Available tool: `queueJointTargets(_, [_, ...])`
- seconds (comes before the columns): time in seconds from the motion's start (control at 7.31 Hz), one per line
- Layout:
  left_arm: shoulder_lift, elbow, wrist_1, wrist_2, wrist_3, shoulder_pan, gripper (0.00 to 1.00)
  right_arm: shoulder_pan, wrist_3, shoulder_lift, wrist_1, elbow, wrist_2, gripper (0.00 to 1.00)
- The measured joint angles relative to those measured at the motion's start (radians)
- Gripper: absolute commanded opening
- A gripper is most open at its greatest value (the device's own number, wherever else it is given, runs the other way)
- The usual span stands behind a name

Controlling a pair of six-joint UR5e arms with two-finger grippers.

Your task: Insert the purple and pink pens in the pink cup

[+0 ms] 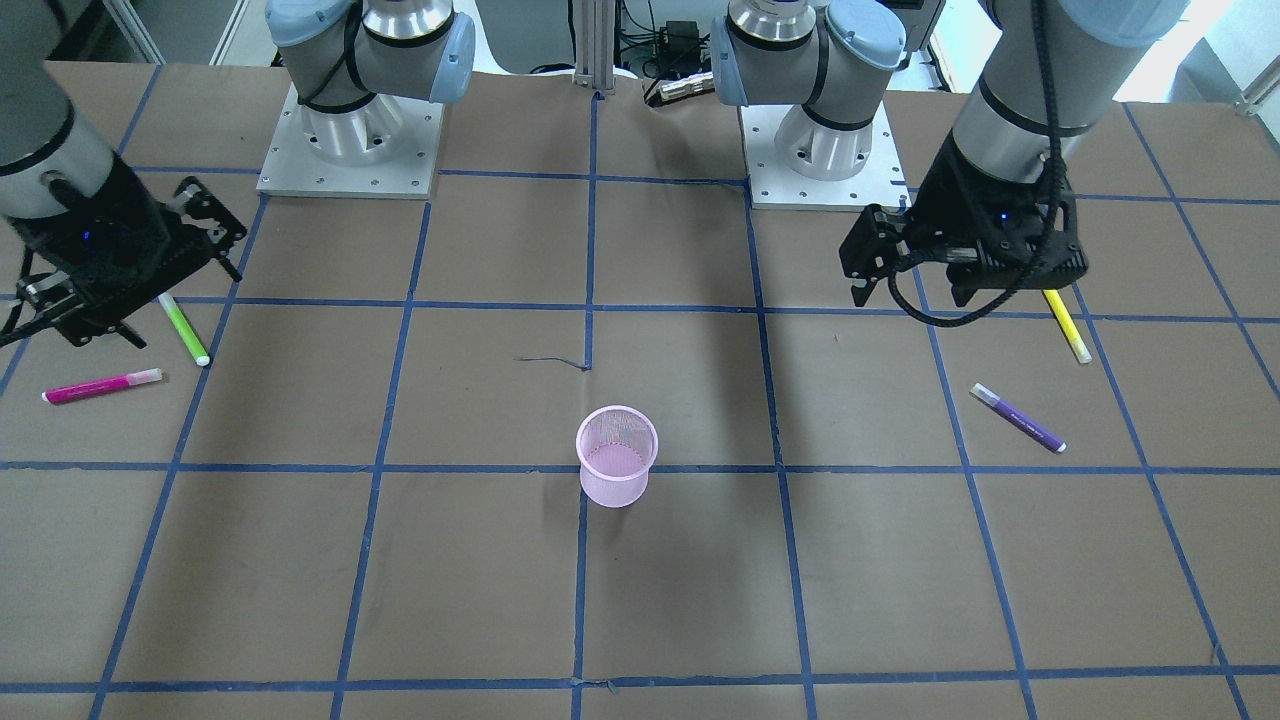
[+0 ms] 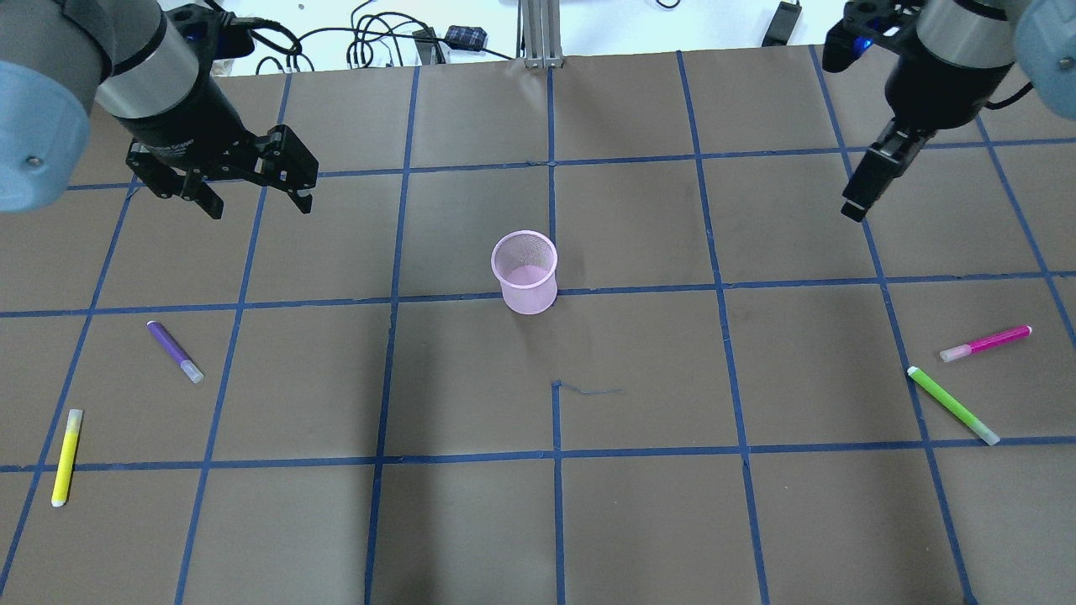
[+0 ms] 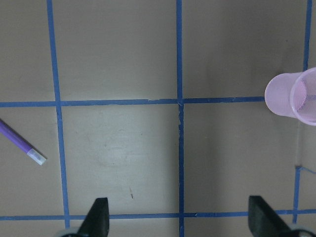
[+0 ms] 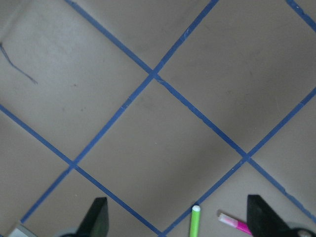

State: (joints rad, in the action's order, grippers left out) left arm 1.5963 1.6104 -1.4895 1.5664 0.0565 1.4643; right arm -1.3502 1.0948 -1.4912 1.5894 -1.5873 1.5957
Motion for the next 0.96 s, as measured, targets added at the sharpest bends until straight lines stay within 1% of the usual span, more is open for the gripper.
queueJointTargets(0.14, [0.016,0.001,0.008,0.000,-0.017,-0.056,1.00,0.085,0.227,0.009,0.043,-0.030,-0.006,1.00])
queueJointTargets(0.27, [0.031,0.002,0.011,-0.001,-0.027,-0.119,1.00,0.161,0.417,0.027,0.113,-0.064,-0.010,1.00])
queueJointTargets(0.41, [0.046,0.009,0.021,-0.001,-0.032,-0.180,1.00,0.227,0.581,0.046,0.179,-0.096,-0.029,1.00])
queueJointTargets(0.55, [0.062,0.026,0.048,-0.002,-0.034,-0.234,1.00,0.290,0.729,0.057,0.215,-0.117,-0.067,1.00])
queueJointTargets(0.68, [0.083,0.062,0.097,-0.002,-0.031,-0.287,1.00,0.352,0.888,0.065,0.230,-0.128,-0.098,1.00])
queueJointTargets(0.96, [0.134,0.153,0.236,0.000,-0.010,-0.383,1.00,0.450,1.205,0.118,0.237,-0.149,-0.113,1.00])
